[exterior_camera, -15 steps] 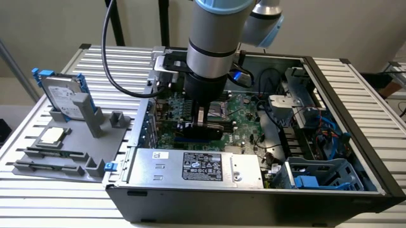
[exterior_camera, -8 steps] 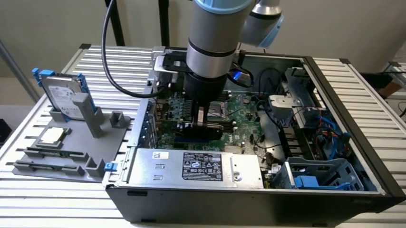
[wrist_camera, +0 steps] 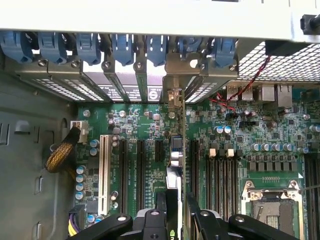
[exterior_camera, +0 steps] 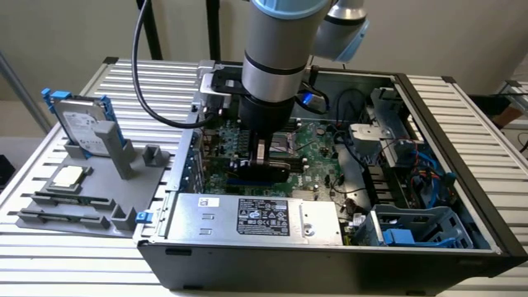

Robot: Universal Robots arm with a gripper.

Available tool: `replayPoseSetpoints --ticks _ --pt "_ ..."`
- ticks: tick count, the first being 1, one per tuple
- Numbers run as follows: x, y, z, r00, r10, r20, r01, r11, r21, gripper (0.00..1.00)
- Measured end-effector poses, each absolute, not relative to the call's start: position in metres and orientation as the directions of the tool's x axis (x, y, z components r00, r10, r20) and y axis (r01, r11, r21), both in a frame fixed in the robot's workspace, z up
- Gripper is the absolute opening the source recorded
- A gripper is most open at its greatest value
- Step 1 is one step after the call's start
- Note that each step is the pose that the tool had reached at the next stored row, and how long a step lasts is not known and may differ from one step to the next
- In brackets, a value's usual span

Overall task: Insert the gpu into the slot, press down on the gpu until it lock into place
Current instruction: 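Insert the gpu into the slot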

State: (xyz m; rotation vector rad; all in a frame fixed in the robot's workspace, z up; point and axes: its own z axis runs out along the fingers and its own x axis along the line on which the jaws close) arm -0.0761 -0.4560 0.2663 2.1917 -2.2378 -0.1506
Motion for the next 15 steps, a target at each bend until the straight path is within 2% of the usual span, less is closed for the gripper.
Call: replayPoseSetpoints --ticks 15 --pt "-0.0765 -0.4559 0.2624 -0.023 -0.998 -0.064 -0.997 0.018 0.072 0.26"
